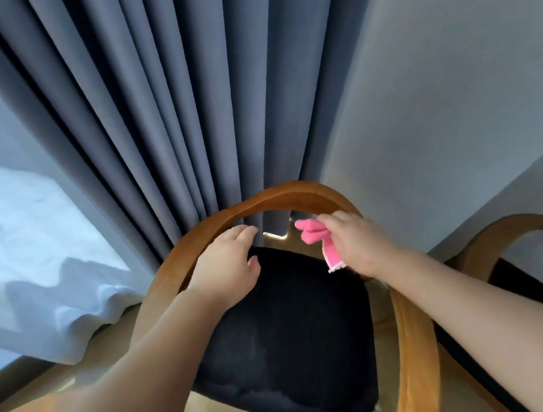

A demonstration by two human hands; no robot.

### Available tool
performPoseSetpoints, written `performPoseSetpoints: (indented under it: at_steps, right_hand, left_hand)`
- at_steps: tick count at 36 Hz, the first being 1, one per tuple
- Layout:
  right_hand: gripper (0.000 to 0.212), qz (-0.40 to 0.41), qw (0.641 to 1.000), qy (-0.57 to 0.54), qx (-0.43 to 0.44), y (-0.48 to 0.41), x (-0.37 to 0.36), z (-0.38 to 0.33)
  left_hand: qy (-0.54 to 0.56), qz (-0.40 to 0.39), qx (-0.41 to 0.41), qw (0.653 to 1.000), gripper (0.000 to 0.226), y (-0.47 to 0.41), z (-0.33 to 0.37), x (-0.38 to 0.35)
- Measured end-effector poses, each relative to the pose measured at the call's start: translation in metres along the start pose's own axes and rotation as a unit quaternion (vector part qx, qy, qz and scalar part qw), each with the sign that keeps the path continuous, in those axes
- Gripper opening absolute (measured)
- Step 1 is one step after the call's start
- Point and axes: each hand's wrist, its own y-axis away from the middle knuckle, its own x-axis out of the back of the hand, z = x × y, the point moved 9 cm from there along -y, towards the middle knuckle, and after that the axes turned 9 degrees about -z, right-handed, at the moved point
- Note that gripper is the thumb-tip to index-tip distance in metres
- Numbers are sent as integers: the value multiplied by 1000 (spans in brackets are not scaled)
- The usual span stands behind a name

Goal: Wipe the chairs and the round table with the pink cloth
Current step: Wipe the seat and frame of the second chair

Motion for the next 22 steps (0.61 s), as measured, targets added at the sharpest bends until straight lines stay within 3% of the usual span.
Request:
performPoseSetpoints:
  at_steps: [3,9,17,22]
  right_hand:
    - [33,12,995,-100,-1,48,29,-31]
    - [34,9,980,-193,-50,130,59,-60]
    - [52,37,968,-242,-52,188,80,-57]
    - [62,52,952,-295,-67,223,81,-41]
  left_hand:
    - [38,35,-67,996,44,26,60,31]
    - [106,13,-198,974,25,74,148,49]
    - [198,-20,-238,951,15,82,207,40]
    - [201,-52,-260,943,15,87,237,23]
